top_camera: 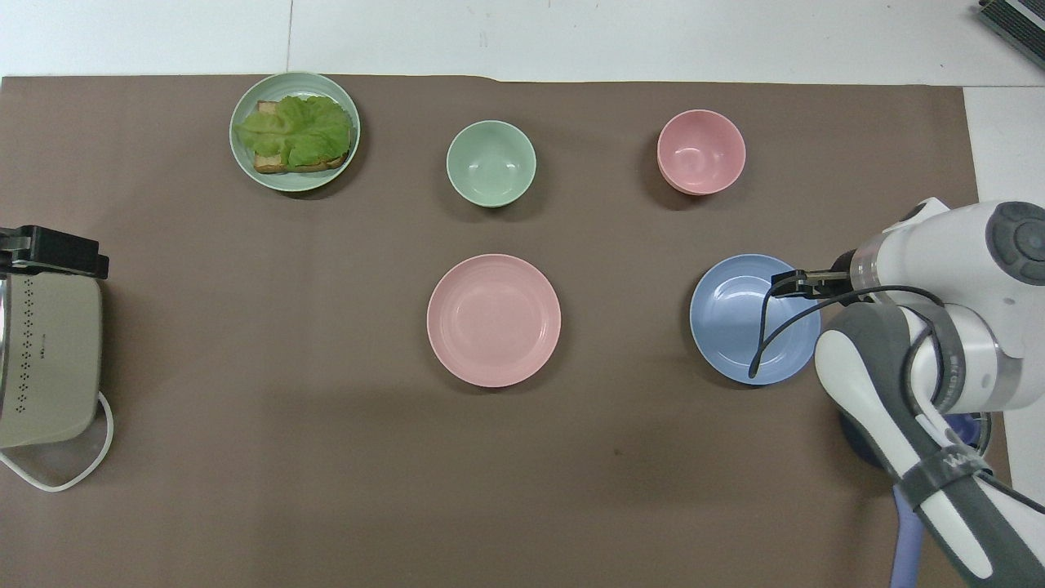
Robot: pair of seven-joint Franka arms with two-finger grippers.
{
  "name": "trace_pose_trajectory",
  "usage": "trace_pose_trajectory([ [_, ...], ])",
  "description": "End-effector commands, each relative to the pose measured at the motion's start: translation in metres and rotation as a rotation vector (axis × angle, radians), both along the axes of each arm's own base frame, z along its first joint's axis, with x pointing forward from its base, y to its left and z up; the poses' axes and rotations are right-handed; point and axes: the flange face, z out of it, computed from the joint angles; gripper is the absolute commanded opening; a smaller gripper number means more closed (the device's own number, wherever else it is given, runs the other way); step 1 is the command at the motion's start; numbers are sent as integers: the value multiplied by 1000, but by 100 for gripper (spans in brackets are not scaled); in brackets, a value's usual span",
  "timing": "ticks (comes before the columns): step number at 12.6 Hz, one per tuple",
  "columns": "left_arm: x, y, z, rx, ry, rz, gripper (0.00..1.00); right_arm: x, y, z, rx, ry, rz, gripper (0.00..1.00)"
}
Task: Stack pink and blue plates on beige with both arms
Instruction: 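Grasp the blue plate rim with the right gripper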
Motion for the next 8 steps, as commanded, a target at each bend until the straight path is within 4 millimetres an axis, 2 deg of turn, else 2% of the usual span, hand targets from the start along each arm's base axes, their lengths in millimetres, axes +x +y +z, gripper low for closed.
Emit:
trace_pose_trajectory([
  [1, -2, 3, 0, 19, 12, -6, 100, -1, -27, -18, 9, -20, 32, 100],
  [5, -2, 3, 0, 19, 12, -6, 100, -18, -58, -59, -3, -59, 103, 100],
  [6, -2, 3, 0, 19, 9, -6, 100, -21, -62, -68, -1, -46, 106, 96],
  [8, -2, 3, 0, 19, 12, -6, 100, -22, -63, -72, 13, -39, 96, 82],
])
